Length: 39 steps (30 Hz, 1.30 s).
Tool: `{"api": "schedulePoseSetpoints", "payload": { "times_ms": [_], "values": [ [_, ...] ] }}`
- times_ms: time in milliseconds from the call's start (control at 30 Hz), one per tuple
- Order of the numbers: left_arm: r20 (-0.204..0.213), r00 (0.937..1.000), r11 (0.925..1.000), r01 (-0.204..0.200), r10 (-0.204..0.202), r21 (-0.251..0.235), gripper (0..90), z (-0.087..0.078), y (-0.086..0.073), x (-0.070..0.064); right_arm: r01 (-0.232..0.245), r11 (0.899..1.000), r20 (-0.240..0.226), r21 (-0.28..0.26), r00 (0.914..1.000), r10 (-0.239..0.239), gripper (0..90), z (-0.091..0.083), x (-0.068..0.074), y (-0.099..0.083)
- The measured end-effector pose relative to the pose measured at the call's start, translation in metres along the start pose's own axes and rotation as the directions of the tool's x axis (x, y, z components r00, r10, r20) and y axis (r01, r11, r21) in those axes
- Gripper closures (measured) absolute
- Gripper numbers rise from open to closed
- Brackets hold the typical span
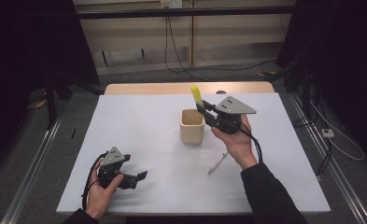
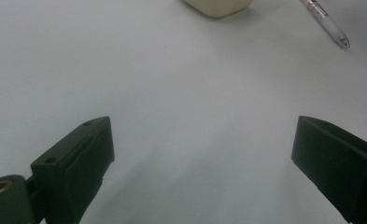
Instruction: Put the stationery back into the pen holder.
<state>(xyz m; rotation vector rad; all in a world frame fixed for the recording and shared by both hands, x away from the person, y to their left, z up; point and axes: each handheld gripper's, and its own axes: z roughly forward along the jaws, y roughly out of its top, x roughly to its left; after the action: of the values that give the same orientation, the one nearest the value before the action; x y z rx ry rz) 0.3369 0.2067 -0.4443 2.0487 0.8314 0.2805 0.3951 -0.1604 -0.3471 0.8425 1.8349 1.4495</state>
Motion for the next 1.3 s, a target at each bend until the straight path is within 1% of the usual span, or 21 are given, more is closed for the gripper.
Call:
{"api": "schedulePoseSetpoints", "payload": {
  "times_ms": [67, 133, 233, 333, 367, 400, 467, 533, 600, 667, 733, 767, 867, 967, 1067, 1167, 1233, 1300],
  "values": [
    [0.001, 1.0000, 0.9998, 0.008, -0.008, -0.016, 5.7, -0.001, 0.000, 0.000, -0.007, 1.000, 0.008, -0.005, 0.9999, 0.007, 77.7, 0.005, 0.000, 0.002],
    [-0.001, 1.0000, 0.9998, 0.005, -0.006, -0.019, 5.7, -0.002, 0.000, 0.000, -0.030, 1.000, 0.003, -0.008, 0.9995, 0.030, 77.7, 0.010, -0.002, 0.002],
    [-0.008, 0.9999, 0.9998, 0.012, -0.012, -0.018, 5.7, -0.003, 0.000, 0.000, -0.054, 0.999, 0.005, 0.003, 0.9986, 0.053, 77.7, 0.019, -0.004, 0.000],
    [-0.006, 0.9999, 0.9998, 0.008, -0.009, -0.018, 5.7, -0.002, 0.000, 0.000, -0.062, 0.998, 0.004, 0.018, 0.9981, 0.062, 77.7, 0.026, -0.005, -0.004],
    [-0.005, 1.0000, 0.9998, 0.006, -0.006, -0.018, 5.7, -0.002, 0.000, 0.000, -0.071, 0.997, 0.000, 0.022, 0.9974, 0.071, 77.7, 0.027, -0.004, -0.005],
    [-0.004, 1.0000, 0.9998, 0.006, -0.006, -0.017, 5.7, -0.002, 0.000, 0.000, -0.072, 0.997, 0.000, 0.029, 0.9974, 0.072, 77.7, 0.027, -0.003, -0.007],
    [-0.001, 1.0000, 0.9999, 0.005, -0.005, -0.012, 5.7, -0.002, -0.001, 0.000, -0.062, 0.998, -0.011, 0.028, 0.9980, 0.062, 77.7, 0.026, 0.000, -0.010],
    [-0.002, 1.0000, 0.9999, 0.007, -0.007, -0.008, 5.7, -0.001, -0.001, 0.000, -0.062, 0.998, -0.013, 0.031, 0.9979, 0.063, 77.7, 0.025, 0.003, -0.013],
    [-0.004, 1.0000, 0.9999, 0.007, -0.007, -0.011, 5.7, -0.001, -0.001, 0.000, -0.079, 0.996, -0.015, 0.030, 0.9967, 0.080, 77.7, 0.025, 0.002, -0.016],
    [-0.006, 1.0000, 0.9999, 0.007, -0.007, -0.011, 5.7, -0.001, 0.000, 0.001, -0.088, 0.995, -0.006, 0.039, 0.9961, 0.088, 77.7, 0.027, 0.000, -0.020],
    [-0.002, 0.9999, 0.9999, 0.011, -0.011, -0.009, 5.7, -0.001, 0.000, 0.001, -0.113, 0.993, -0.007, 0.042, 0.9936, 0.113, 77.7, 0.029, -0.001, -0.024],
    [-0.002, 0.9999, 0.9999, 0.013, -0.013, -0.007, 5.7, -0.001, -0.001, 0.001, -0.116, 0.992, -0.005, 0.046, 0.9932, 0.117, 77.7, 0.029, -0.001, -0.026],
    [0.002, 0.9999, 0.9999, 0.010, -0.010, -0.002, 5.7, 0.000, -0.001, 0.001, -0.114, 0.992, -0.007, 0.055, 0.9933, 0.115, 77.7, 0.032, 0.000, -0.030],
    [0.003, 1.0000, 1.0000, 0.009, -0.009, -0.002, 5.7, -0.001, -0.001, 0.001, -0.124, 0.990, 0.002, 0.066, 0.9922, 0.124, 77.7, 0.034, 0.000, -0.034],
    [0.003, 0.9999, 0.9999, 0.010, -0.010, -0.004, 5.7, -0.001, -0.001, 0.001, -0.127, 0.989, 0.001, 0.075, 0.9919, 0.127, 77.7, 0.036, 0.001, -0.037],
    [0.004, 0.9999, 0.9999, 0.010, -0.010, -0.002, 5.7, -0.001, -0.001, 0.001, -0.124, 0.990, -0.003, 0.072, 0.9922, 0.125, 77.6, 0.036, 0.003, -0.038],
    [0.002, 0.9999, 0.9999, 0.010, -0.010, -0.004, 5.7, -0.001, -0.001, 0.001, -0.122, 0.990, 0.005, 0.071, 0.9925, 0.122, 77.7, 0.036, 0.004, -0.040],
    [0.003, 0.9999, 0.9999, 0.012, -0.012, -0.004, 5.7, -0.001, -0.001, 0.001, -0.131, 0.989, 0.016, 0.068, 0.9913, 0.130, 77.6, 0.035, 0.003, -0.043]
  ]
}}
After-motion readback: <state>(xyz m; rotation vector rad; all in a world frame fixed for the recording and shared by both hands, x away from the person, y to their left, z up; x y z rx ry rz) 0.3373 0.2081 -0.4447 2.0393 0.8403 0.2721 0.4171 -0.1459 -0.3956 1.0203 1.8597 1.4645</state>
